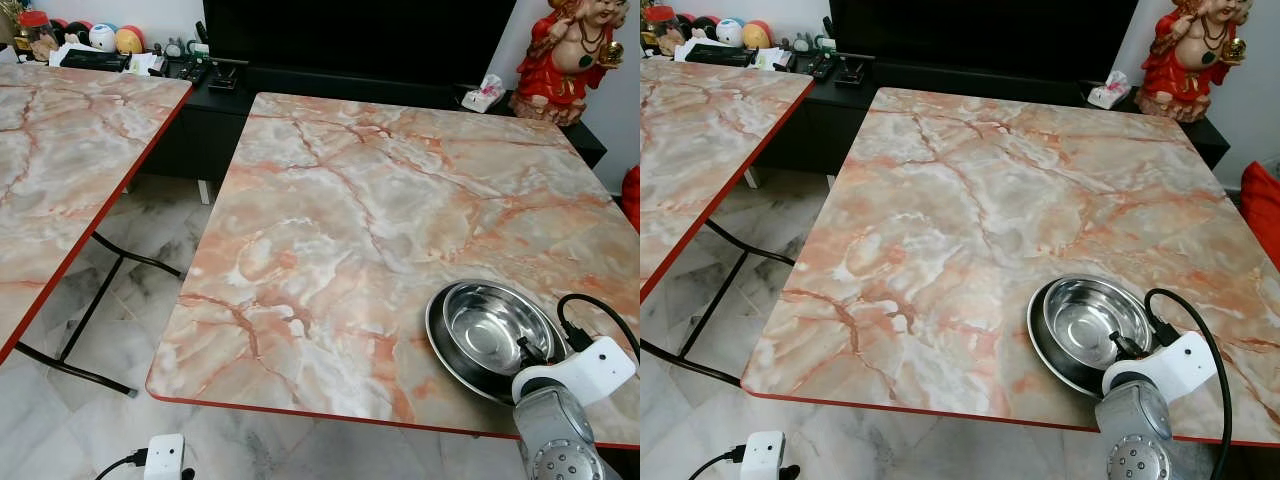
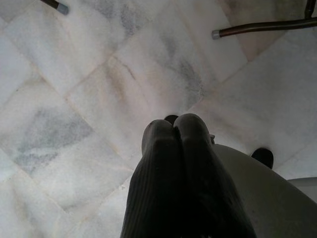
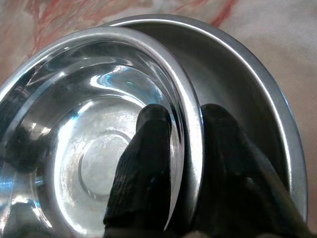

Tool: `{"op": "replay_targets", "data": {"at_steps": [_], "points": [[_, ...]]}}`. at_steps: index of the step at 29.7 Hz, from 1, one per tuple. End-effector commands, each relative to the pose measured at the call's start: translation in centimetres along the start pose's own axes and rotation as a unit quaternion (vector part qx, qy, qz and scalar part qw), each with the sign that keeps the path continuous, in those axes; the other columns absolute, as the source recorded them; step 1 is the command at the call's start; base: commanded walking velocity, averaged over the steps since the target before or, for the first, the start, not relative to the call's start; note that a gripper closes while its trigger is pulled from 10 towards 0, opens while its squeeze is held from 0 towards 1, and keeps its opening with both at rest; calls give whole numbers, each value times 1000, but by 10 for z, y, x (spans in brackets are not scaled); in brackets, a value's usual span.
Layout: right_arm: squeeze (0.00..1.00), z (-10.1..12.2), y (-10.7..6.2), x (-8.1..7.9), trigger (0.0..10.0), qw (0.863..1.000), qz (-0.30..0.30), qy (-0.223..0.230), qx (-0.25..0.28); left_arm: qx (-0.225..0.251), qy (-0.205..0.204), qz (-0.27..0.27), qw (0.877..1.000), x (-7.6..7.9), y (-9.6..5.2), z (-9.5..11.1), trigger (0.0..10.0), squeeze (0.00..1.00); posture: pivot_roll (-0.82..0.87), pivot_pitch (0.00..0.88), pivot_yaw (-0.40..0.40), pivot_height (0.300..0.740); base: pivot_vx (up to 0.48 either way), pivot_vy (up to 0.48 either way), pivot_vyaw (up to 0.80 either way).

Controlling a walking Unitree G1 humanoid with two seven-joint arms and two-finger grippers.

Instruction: Setting the table

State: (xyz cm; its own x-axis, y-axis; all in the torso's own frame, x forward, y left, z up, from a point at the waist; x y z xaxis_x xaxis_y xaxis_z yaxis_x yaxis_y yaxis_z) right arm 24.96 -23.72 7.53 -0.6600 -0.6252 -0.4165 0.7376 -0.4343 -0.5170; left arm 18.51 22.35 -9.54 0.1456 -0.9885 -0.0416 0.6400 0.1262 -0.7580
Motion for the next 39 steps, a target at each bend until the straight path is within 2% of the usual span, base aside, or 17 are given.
{"op": "replay_targets", "data": {"at_steps": [1,2,3,4,5,12,17,29,33,39], "points": [[1000,-3,0,0,10000,1000,-5,6,-3,-14,1,-1,1000,1,-1,-6,10000,0,56,99,-90,740,0,0,0],[1000,-3,0,0,10000,1000,-3,6,-2,-14,2,-1,1000,1,-1,-6,10000,0,56,99,-90,740,0,0,0],[933,1,0,-1,10000,1000,-2,-11,12,-14,2,-1,1000,1,-1,-6,10000,0,56,98,-90,740,0,0,0],[106,4,0,-2,10000,1000,-1,-22,22,-14,2,-1,1000,1,-1,-6,10000,0,56,98,-90,740,0,0,0],[0,7,0,-2,10000,999,-1,-29,30,-14,2,-1,1000,1,-1,-6,10000,0,56,99,-90,740,0,0,0],[0,19,-2,-9,10000,997,15,-24,69,-13,0,-1,1000,2,-1,-7,10000,0,57,98,-92,740,0,0,0],[0,26,-5,-14,10000,994,22,-48,98,-13,-2,-3,1000,3,-1,-7,10000,0,57,98,-93,740,0,0,0],[0,36,-11,-5,10000,990,-14,-56,130,-16,-11,-4,1000,0,-2,-9,10000,0,57,99,-90,740,0,0,0],[0,48,-13,0,10000,984,-35,-61,164,-16,-11,-4,1000,1,-2,-9,10000,0,54,98,-89,740,0,0,0],[0,43,-12,-28,10000,987,56,-25,148,-15,-10,-4,1000,2,-1,-8,10000,0,57,98,-88,740,0,0,0]]}}
Point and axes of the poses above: a point about 5 cm out from each wrist's last joint towards the gripper, its own y axis pointing out of the wrist towards the gripper, its own z axis along the axis of the wrist's last joint, x = y × z, the point moved 2 cm from there along y, pointing out of the wrist towards the gripper, and after that the axes turned 1 degree about -y, right-handed, at the moved point
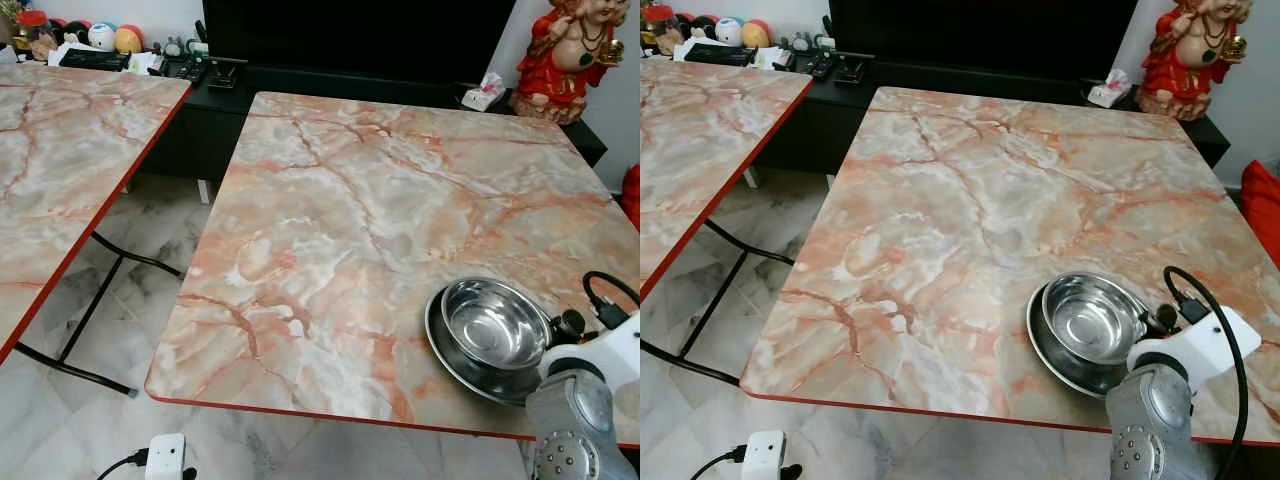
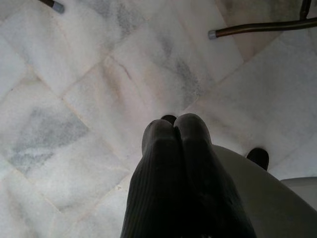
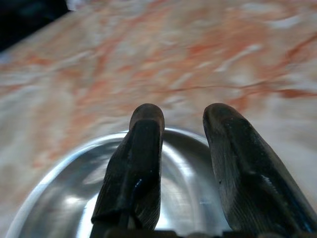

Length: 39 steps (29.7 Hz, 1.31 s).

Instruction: Setting the table

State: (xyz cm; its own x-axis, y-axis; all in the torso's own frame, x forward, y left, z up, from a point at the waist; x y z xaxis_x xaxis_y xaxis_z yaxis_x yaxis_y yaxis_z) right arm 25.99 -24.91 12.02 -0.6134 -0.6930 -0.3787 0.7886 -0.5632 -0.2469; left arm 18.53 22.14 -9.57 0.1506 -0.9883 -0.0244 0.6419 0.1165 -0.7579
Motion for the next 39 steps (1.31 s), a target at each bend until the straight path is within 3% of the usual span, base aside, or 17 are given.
{"op": "replay_targets", "data": {"at_steps": [1,2,8,13,21,27,34,39], "points": [[0,-1,-1,-15,10000,999,40,17,-5,-15,-3,1,1000,0,-1,-7,10000,0,57,98,-88,740,0,0,0],[0,-5,-2,-22,10000,998,60,22,-18,-15,-3,1,1000,0,-1,-7,10000,0,57,98,-88,740,0,0,0],[0,-15,1,-28,10000,997,56,22,-54,-16,-2,3,1000,-4,-2,-8,10000,0,51,103,-83,740,0,0,0],[0,-14,5,-35,10000,995,82,-5,-63,-17,-3,3,1000,-3,-2,-8,10000,0,45,107,-83,740,0,0,0],[0,-18,9,-35,10000,993,83,-26,-80,-17,-3,2,1000,0,-1,-7,10000,0,48,103,-84,740,0,0,0],[0,-23,7,-36,10000,992,85,-4,-88,-17,-5,6,1000,-6,-3,-10,10000,0,54,68,-83,740,0,0,0],[0,-26,5,-29,10000,994,57,-5,-92,-22,7,4,1000,-5,-3,-12,10000,0,43,34,-76,740,0,0,0],[0,-26,5,-23,10000,995,36,-8,-95,-19,5,2,1000,0,-2,-10,10000,0,39,64,-75,740,0,0,0]]}}
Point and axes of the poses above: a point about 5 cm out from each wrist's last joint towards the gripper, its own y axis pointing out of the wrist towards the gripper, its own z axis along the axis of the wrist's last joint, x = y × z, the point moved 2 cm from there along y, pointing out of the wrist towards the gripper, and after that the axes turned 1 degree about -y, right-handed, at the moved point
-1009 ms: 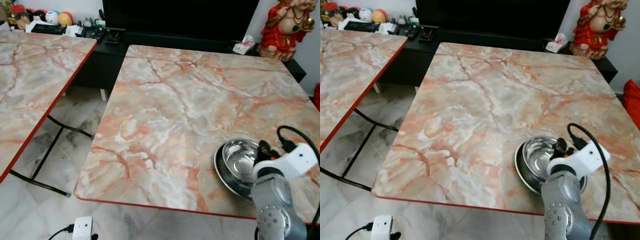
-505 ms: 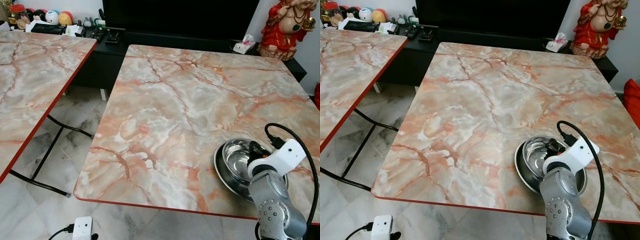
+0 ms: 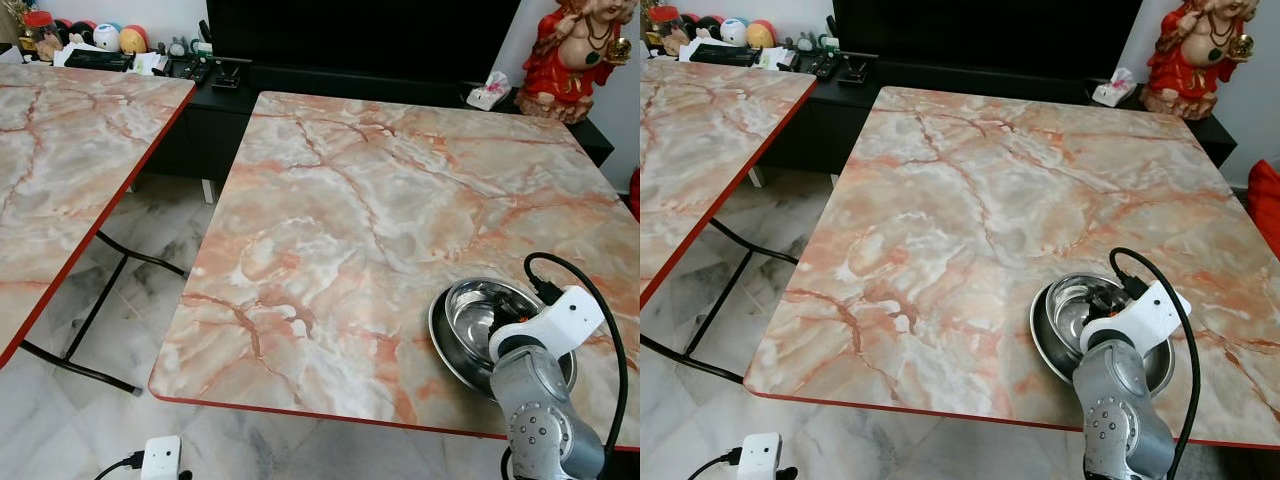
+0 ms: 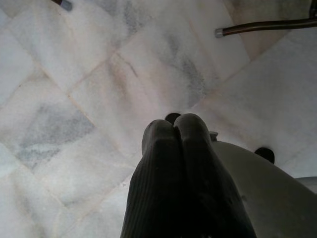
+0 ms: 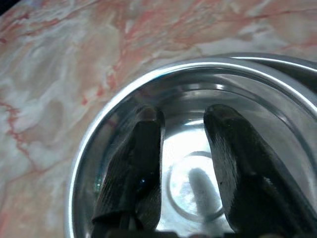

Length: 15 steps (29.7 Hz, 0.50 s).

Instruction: Setting the table

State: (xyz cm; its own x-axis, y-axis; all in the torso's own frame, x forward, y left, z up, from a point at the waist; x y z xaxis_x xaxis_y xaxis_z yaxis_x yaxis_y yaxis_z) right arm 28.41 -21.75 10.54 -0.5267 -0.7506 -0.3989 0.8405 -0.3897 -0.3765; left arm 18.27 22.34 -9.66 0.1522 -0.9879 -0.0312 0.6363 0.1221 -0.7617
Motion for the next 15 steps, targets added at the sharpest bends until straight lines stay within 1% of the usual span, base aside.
{"op": "replay_targets", "data": {"at_steps": [1,5,9,15], "points": [[0,2,-1,10,10000,1000,-18,1,3,-16,2,0,1000,2,-1,-8,10000,0,41,63,-78,740,0,0,0],[0,6,-2,23,10000,999,-52,0,12,-17,-3,3,1000,-1,-2,-8,10000,0,35,73,-76,740,0,0,0],[0,7,-1,25,10000,998,-58,3,11,-17,1,3,1000,-2,-2,-8,10000,0,38,80,-79,740,0,0,0],[0,6,-1,25,10000,998,-62,4,6,-17,-5,5,1000,-2,-1,-7,10000,0,42,94,-85,740,0,0,0]]}}
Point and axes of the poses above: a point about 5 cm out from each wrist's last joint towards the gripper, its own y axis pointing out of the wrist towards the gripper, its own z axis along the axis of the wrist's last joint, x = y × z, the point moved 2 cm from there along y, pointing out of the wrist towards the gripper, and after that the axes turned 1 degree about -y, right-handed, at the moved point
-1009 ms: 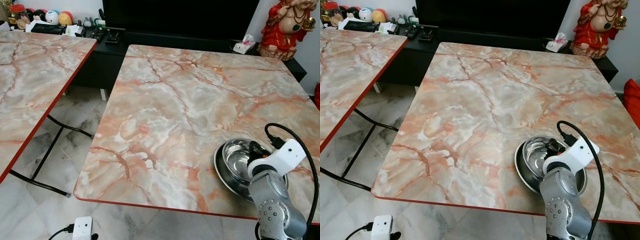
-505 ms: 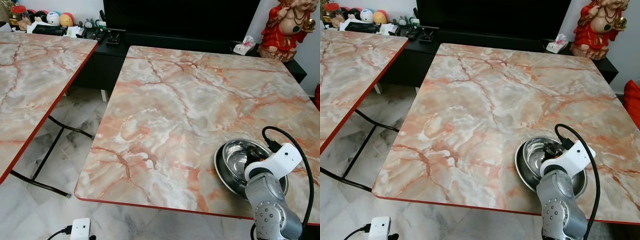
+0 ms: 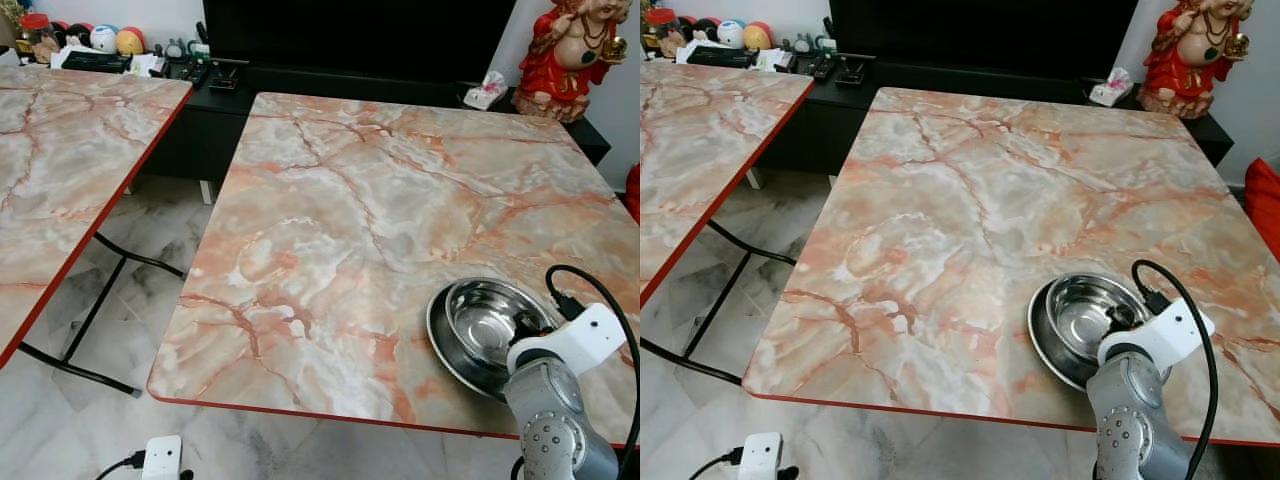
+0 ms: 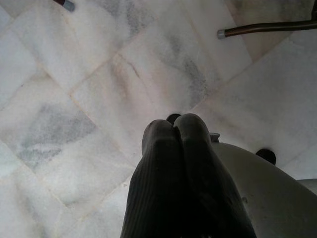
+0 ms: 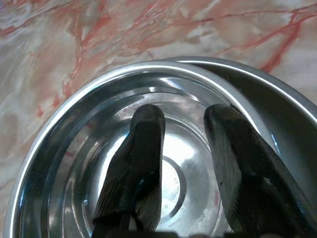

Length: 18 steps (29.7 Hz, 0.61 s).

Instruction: Setting the table

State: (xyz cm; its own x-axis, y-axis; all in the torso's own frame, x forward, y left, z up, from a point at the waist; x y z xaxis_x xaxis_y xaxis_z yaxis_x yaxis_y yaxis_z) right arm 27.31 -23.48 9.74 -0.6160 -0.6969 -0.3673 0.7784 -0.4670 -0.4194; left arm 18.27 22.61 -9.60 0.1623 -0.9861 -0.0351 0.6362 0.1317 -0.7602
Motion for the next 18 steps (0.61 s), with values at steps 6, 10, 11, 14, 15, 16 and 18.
{"op": "replay_targets", "data": {"at_steps": [6,10,11,14,15,16,18], "points": [[0,5,-1,2,10000,1000,-8,0,6,-18,-3,1,1000,1,-1,-7,10000,0,42,98,-84,740,0,0,0],[0,5,-1,2,10000,1000,-8,0,5,-18,-3,0,1000,2,-1,-7,10000,0,42,99,-82,740,0,0,0],[0,5,-1,2,10000,1000,-8,0,5,-18,-3,0,1000,2,-1,-7,10000,0,42,99,-82,740,0,0,0],[0,6,-1,2,10000,1000,-9,1,7,-18,1,-1,1000,2,0,-6,10000,0,41,99,-84,740,0,0,0],[0,6,-1,3,10000,1000,-10,1,7,-18,1,-1,1000,2,0,-5,10000,0,41,99,-84,740,0,0,0],[0,6,-1,3,10000,1000,-10,0,7,-17,0,-1,1000,2,0,-5,10000,0,41,102,-85,740,0,0,0],[0,6,-1,3,10000,1000,-11,0,7,-17,-2,-1,1000,2,0,-5,10000,0,41,102,-85,740,0,0,0]]}}
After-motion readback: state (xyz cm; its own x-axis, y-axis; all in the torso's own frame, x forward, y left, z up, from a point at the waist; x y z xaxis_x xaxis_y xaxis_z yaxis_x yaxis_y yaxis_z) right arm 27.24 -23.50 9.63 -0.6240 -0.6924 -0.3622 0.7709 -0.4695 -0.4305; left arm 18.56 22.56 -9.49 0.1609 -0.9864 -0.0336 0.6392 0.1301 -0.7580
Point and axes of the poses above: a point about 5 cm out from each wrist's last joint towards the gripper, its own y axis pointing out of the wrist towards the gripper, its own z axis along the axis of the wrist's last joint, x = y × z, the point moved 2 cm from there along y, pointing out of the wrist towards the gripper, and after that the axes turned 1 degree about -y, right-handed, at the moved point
